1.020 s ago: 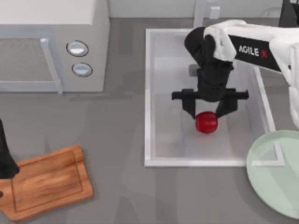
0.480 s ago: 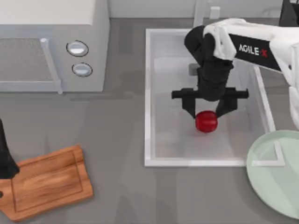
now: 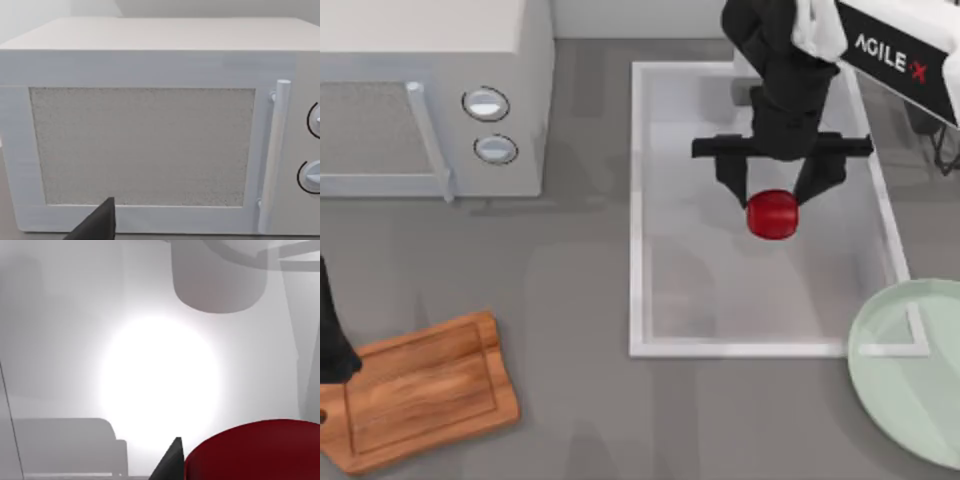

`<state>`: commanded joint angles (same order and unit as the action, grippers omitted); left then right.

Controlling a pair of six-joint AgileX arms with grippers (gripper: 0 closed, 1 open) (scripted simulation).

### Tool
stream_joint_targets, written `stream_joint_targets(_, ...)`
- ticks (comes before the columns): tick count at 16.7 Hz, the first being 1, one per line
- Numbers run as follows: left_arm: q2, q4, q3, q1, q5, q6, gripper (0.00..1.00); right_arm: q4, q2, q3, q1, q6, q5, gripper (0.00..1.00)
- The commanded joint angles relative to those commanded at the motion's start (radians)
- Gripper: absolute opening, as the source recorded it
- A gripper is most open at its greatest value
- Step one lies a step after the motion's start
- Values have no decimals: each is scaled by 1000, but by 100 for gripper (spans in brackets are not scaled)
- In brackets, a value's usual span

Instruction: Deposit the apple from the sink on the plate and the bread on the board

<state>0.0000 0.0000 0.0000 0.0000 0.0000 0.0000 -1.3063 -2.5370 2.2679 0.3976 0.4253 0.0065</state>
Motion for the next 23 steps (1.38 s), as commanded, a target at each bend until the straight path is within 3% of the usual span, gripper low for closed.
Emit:
stream_joint_targets(11,0,0,0,0,0,0,100,-15,112,-39,-17,-18,-2,0)
stream_joint_targets(23,0,0,0,0,0,0,100,61,629,-636,-130,-140,-5,0)
